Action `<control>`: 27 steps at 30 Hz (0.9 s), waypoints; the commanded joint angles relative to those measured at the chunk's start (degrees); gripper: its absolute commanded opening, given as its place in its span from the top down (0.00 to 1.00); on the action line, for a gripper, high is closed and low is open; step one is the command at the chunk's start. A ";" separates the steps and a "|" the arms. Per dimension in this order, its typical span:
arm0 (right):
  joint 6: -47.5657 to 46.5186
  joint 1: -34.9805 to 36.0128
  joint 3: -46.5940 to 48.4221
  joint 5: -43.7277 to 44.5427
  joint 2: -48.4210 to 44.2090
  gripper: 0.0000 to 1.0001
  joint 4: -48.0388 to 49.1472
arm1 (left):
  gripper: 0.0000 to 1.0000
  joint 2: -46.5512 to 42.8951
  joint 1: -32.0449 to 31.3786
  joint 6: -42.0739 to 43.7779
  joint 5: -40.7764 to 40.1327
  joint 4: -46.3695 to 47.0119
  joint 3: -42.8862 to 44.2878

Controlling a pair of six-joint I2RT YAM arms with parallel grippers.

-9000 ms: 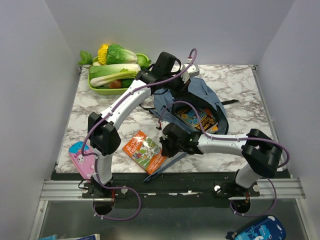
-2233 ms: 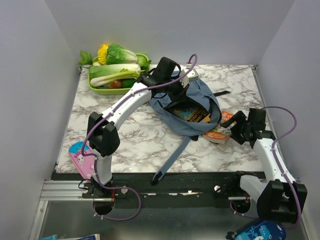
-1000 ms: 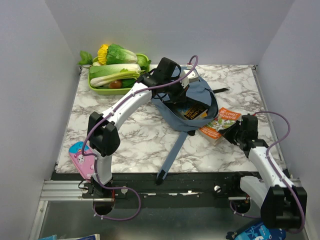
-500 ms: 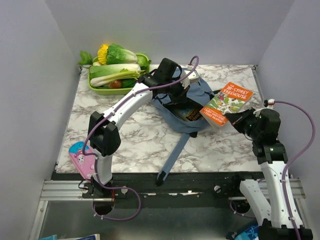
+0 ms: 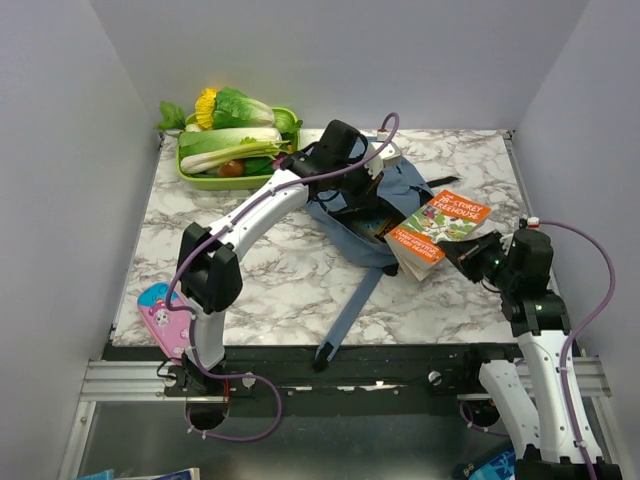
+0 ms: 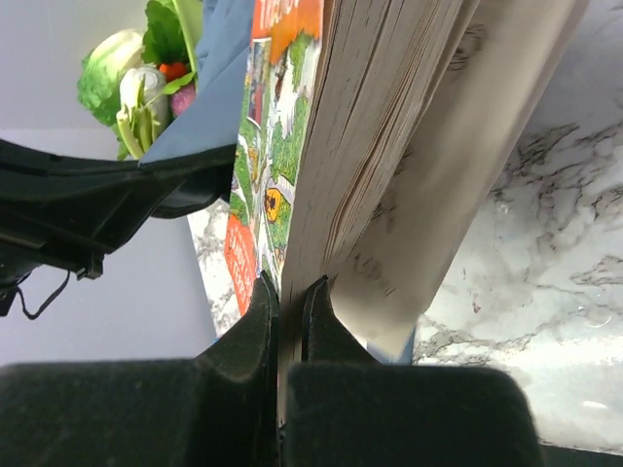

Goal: Pack the student bag
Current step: Place the book in the student bag.

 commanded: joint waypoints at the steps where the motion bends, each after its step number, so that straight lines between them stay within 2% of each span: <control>1: 4.24 2.40 -1.29 -4.24 -1.41 0.99 4.18 | 1.00 -2.14 -1.14 -6.03 -5.33 9.25 -2.22; 10: 8.46 6.79 -3.93 -3.53 2.01 0.99 8.93 | 1.00 -8.82 -1.22 -13.68 -13.24 21.13 -8.56; 14: 10.39 10.39 -3.93 -1.78 4.21 0.99 11.39 | 1.00 -9.18 -1.14 -14.82 -12.55 19.81 -6.72; 20: 12.60 16.55 -1.83 0.33 10.97 0.99 16.22 | 1.00 -9.00 -2.10 -14.21 -7.10 16.30 -4.08; 21: 12.42 17.07 -1.56 0.51 12.11 0.99 18.40 | 1.00 -9.18 -2.19 -13.86 -4.05 15.34 -3.82; 24: 11.28 17.17 0.28 3.14 17.56 0.99 21.31 | 1.00 -9.18 -2.46 -12.36 -1.21 11.30 -2.41; 27: 12.50 18.56 2.47 1.39 24.76 0.99 24.83 | 1.00 -9.44 -2.46 -12.01 -1.82 10.06 -2.32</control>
